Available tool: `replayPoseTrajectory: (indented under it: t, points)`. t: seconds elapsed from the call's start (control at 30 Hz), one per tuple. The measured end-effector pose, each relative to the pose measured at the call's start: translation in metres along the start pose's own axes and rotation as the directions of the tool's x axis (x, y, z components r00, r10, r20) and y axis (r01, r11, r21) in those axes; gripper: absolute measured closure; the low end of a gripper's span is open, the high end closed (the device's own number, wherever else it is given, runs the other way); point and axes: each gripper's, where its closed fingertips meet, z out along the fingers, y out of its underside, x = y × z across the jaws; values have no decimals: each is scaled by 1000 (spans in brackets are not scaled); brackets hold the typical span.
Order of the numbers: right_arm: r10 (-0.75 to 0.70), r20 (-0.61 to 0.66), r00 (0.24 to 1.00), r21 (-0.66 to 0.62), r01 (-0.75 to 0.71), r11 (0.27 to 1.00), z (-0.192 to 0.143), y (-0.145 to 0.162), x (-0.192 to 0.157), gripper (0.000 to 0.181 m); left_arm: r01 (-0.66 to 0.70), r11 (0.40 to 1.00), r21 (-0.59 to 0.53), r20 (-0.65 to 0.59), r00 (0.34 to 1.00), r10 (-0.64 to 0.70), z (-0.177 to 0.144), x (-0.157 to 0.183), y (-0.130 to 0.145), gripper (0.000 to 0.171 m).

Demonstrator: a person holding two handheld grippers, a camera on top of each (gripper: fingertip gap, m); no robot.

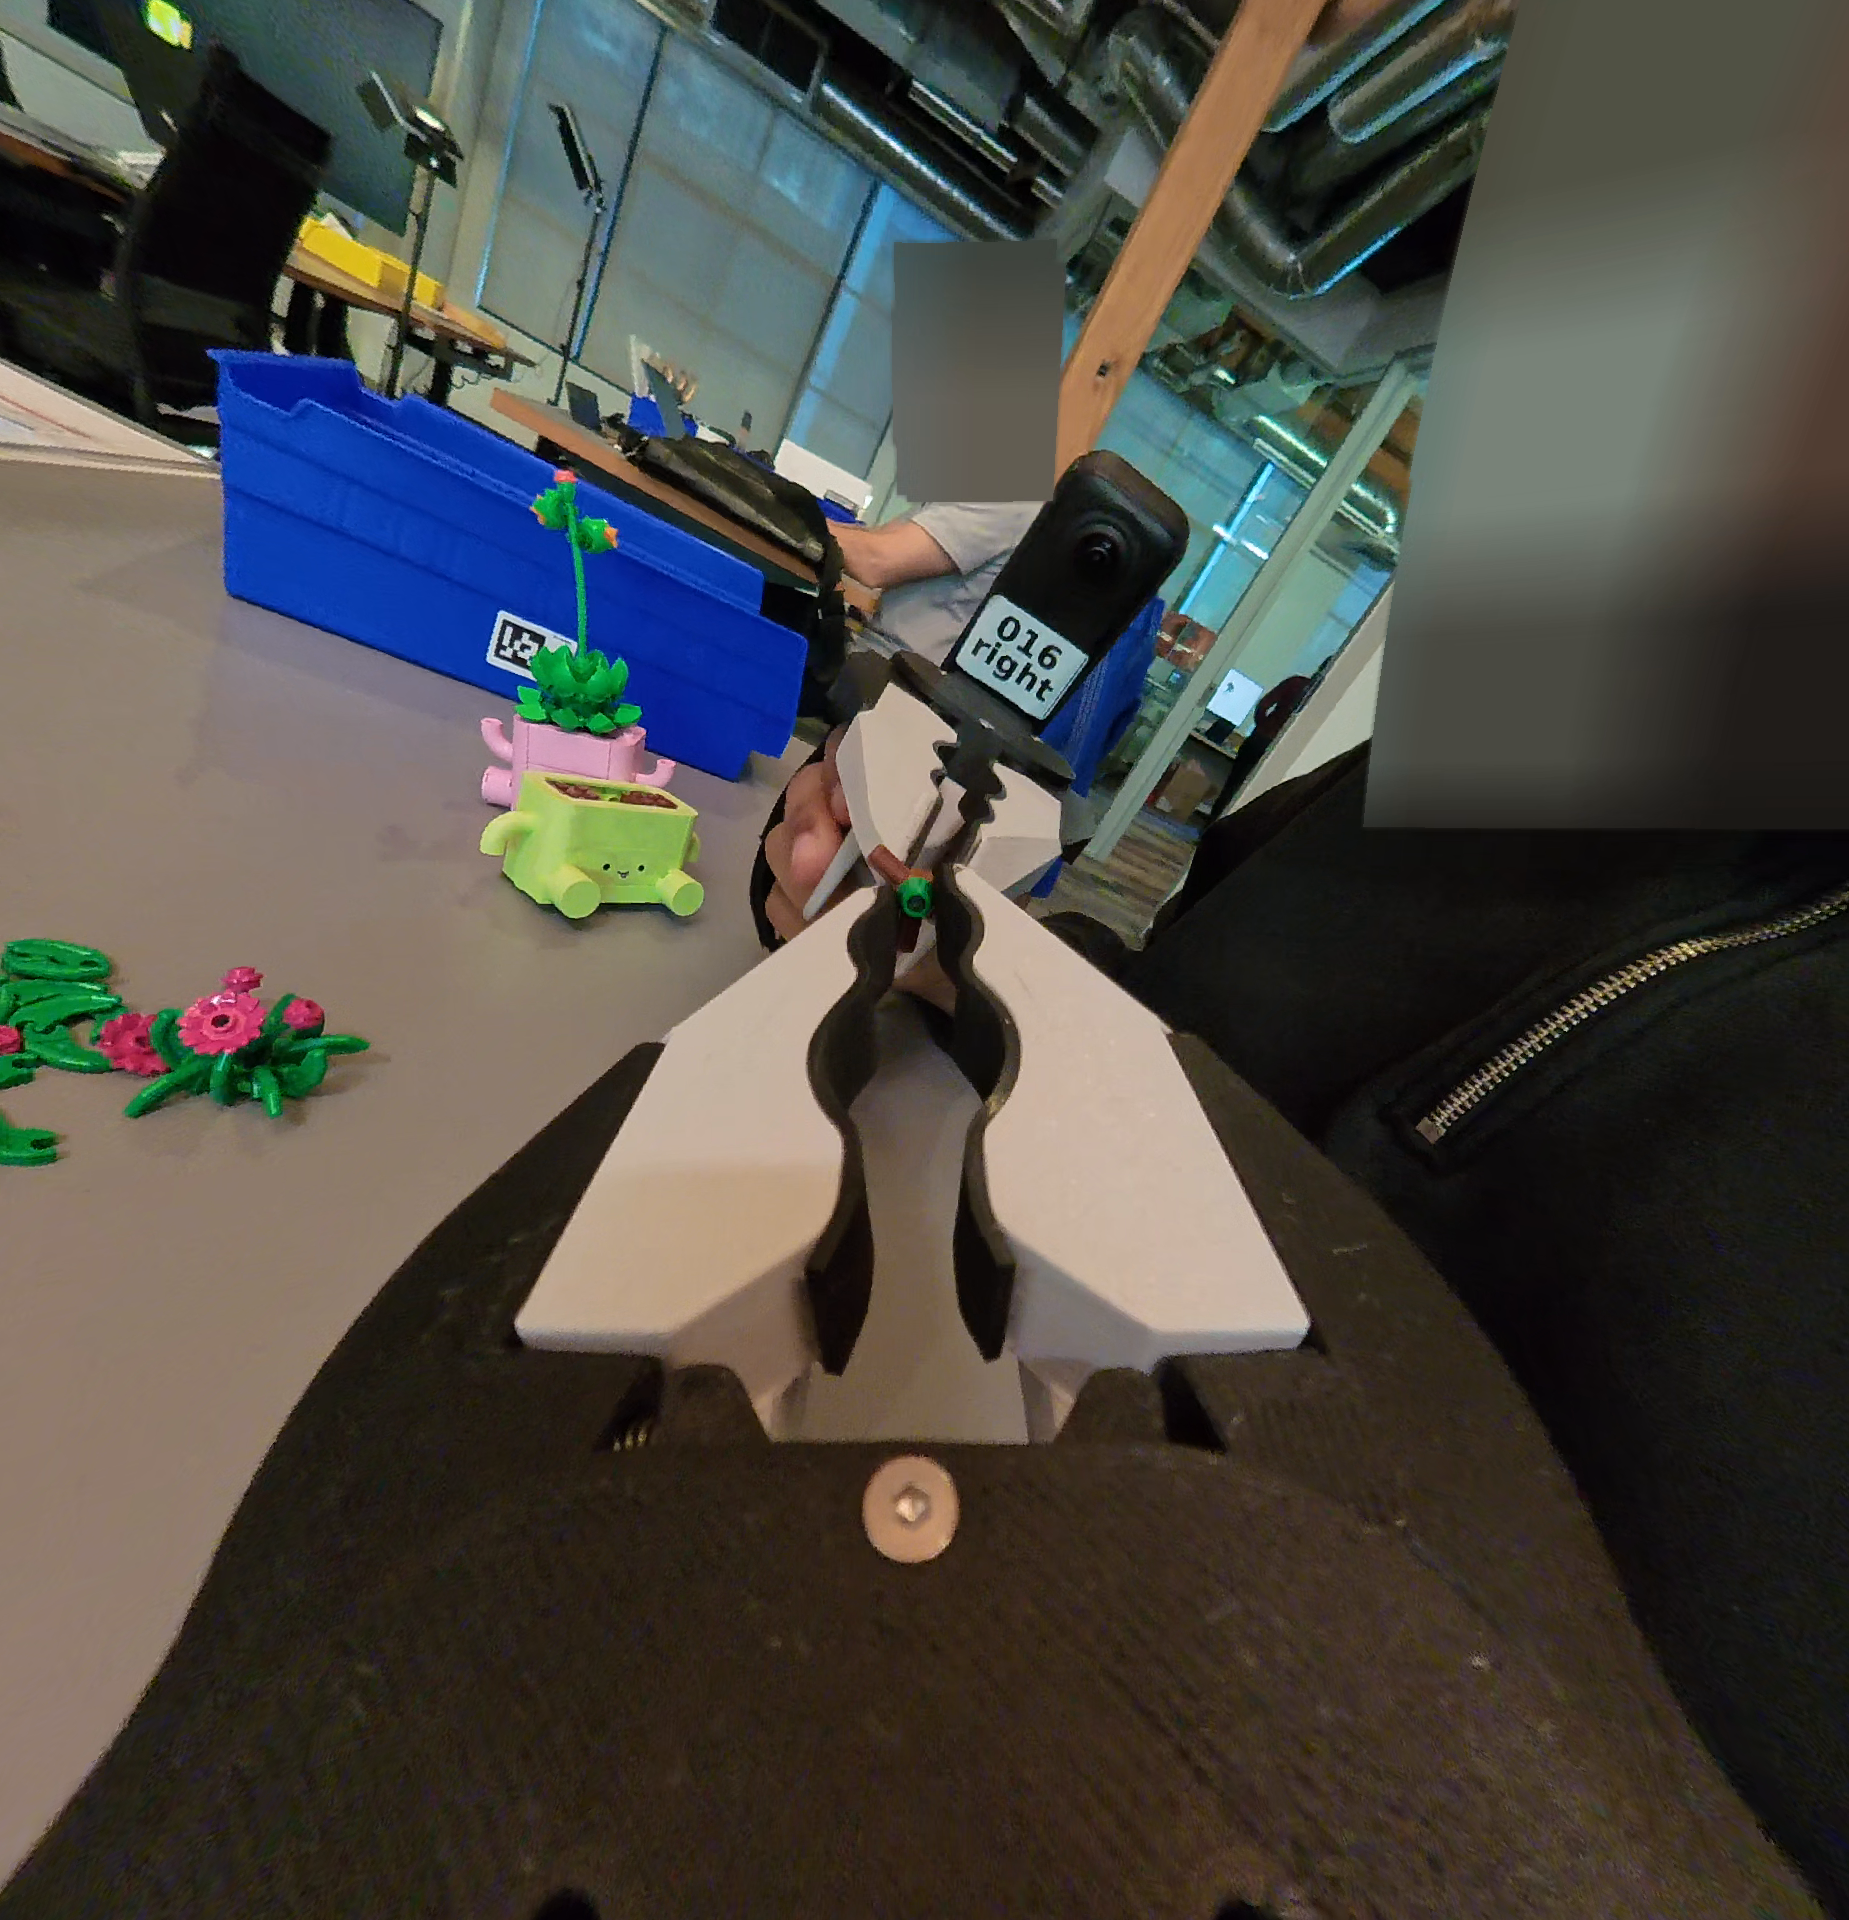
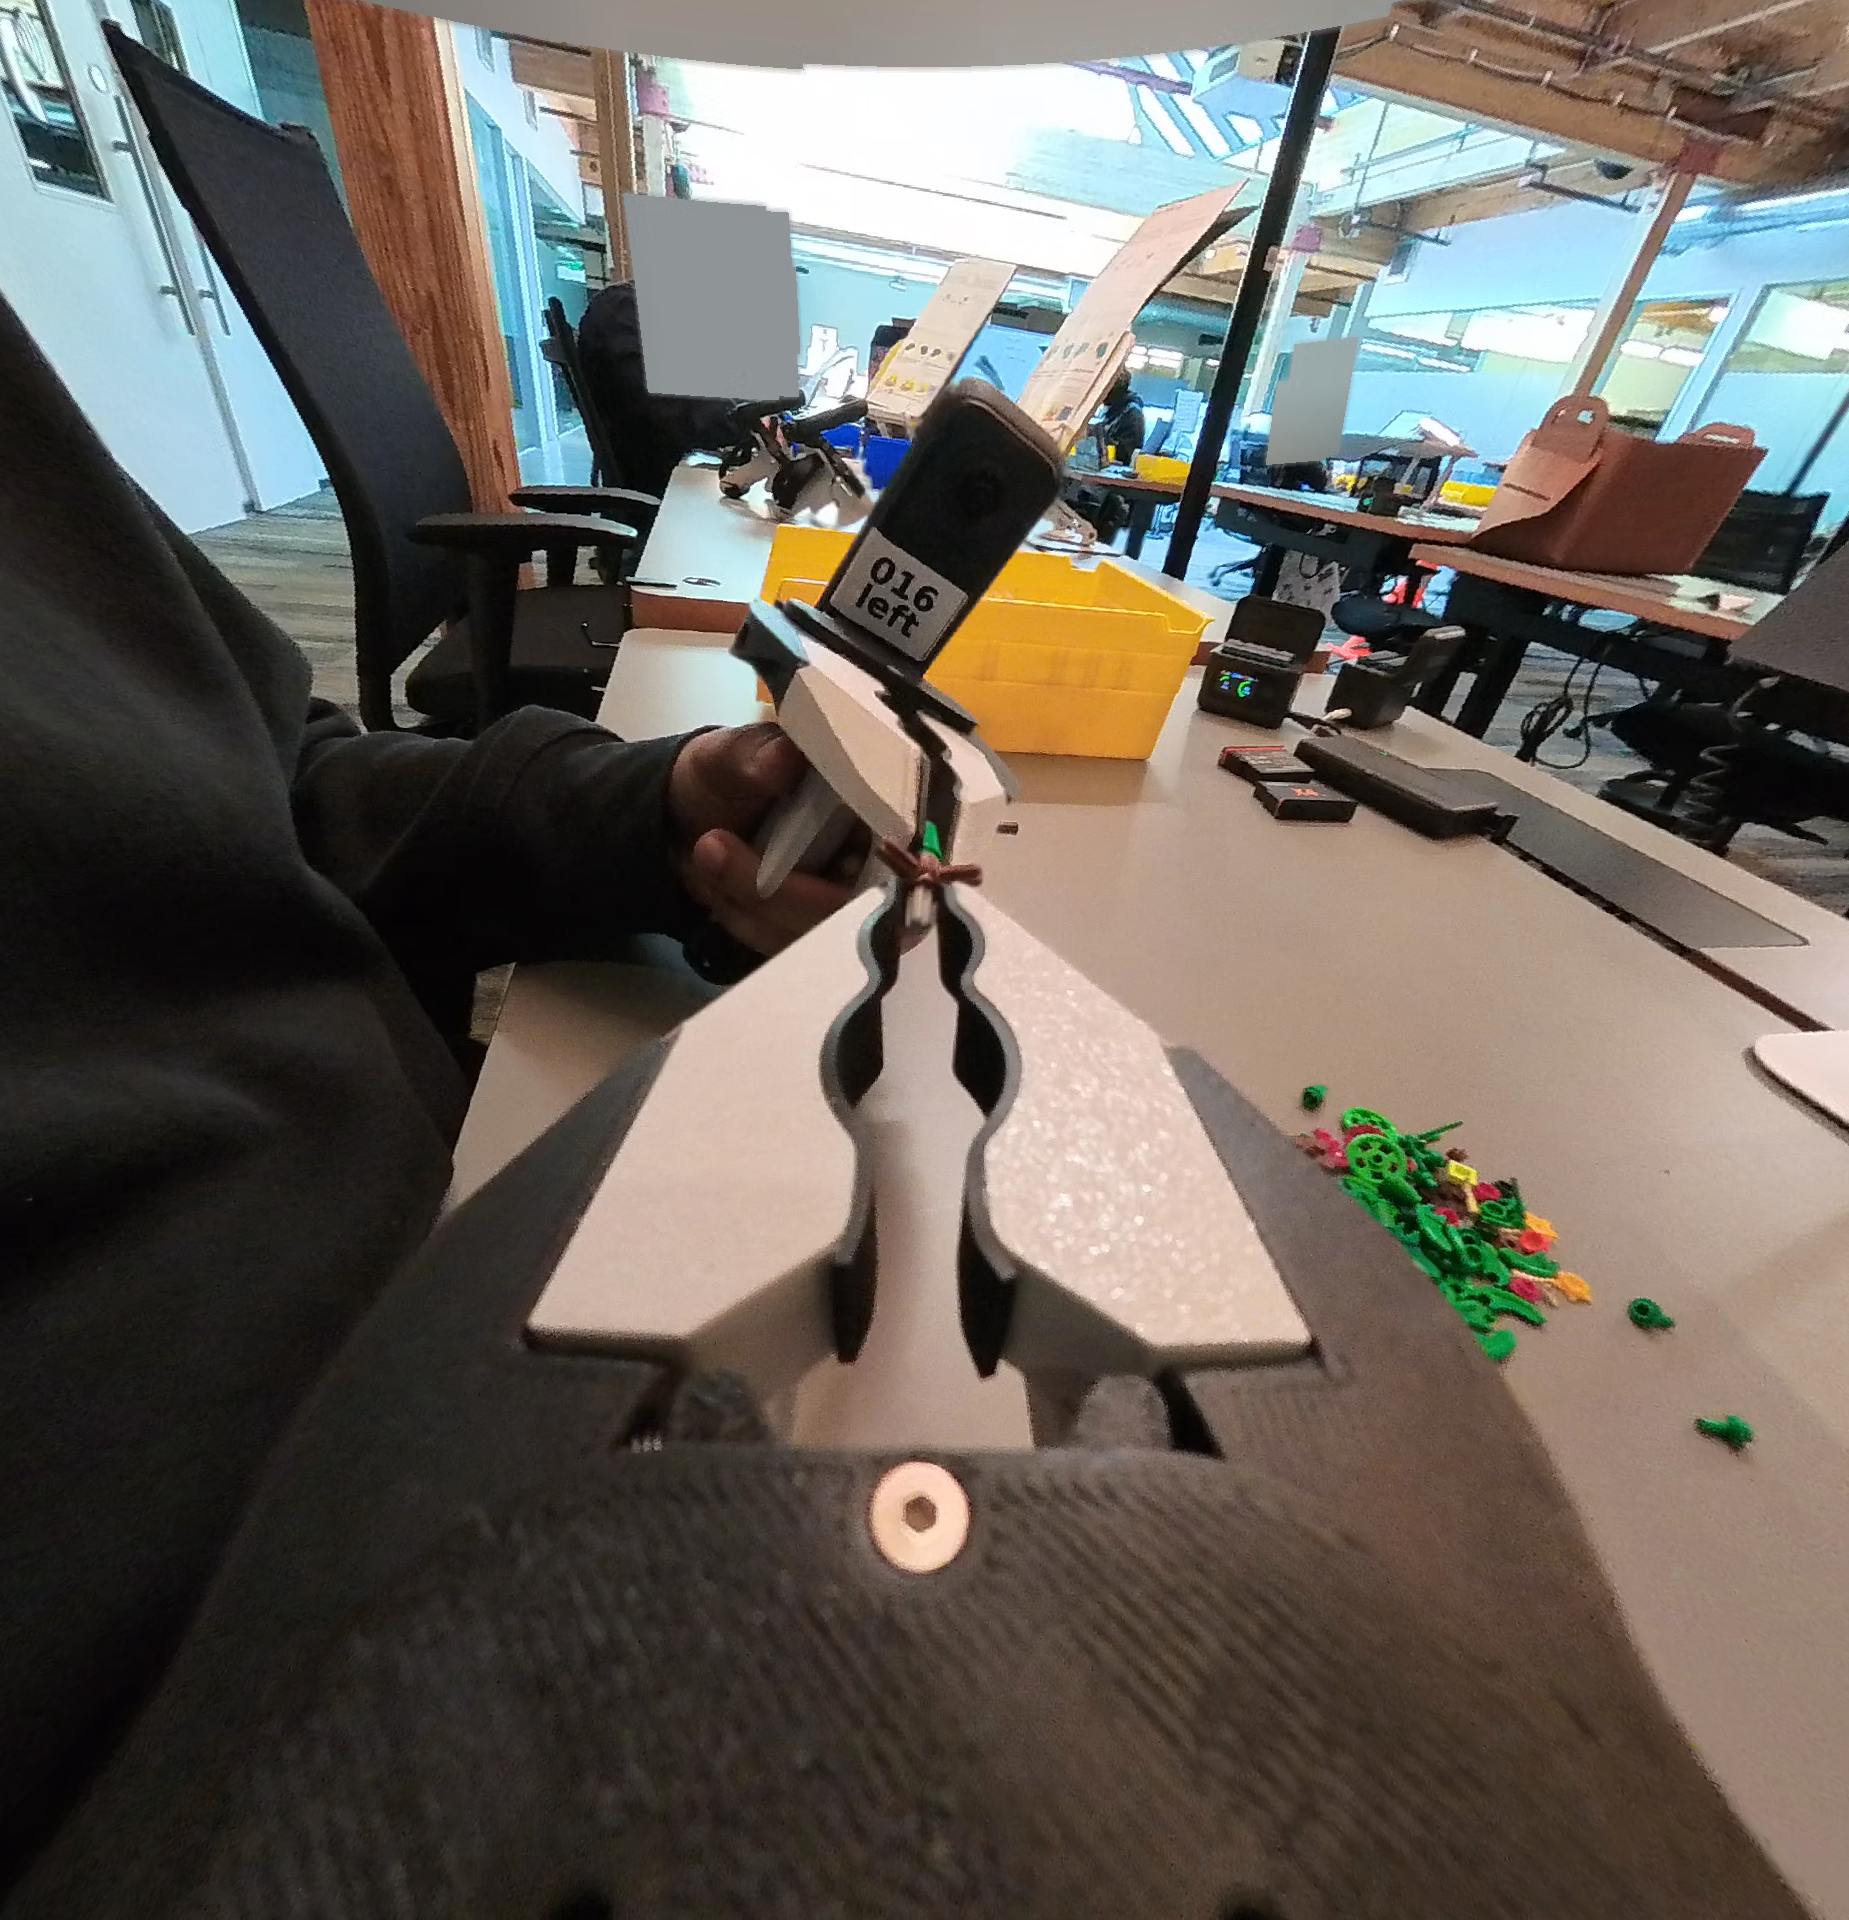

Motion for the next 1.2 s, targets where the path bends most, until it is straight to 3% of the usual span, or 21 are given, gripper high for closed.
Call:
replayPoseTrajectory:
  t: [0.2,0.37,0.5,0.77,0.97,1.2]
  points:
    - [151,80,985,6,-152,988,-2,-3,-3,179,-87,996,-10,7,996,88,0,5,0,169]
    - [370,190,909,-2,-377,926,-2,-3,-6,181,-122,992,-32,-1,993,122,-1,8,2,169]
    - [464,256,848,-14,-477,879,-4,-3,-8,181,-127,991,-44,-17,992,126,0,10,4,169]
    - [208,67,976,-23,-207,978,-2,2,-1,180,-7,999,-32,-20,1000,7,-1,1,3,170]
    - [351,153,924,-37,-350,936,-4,5,-4,181,-21,998,-59,-35,999,19,0,1,8,170]
    - [384,203,901,-46,-383,923,-7,5,-10,181,-4,997,-73,-81,997,-2,2,7,12,170]
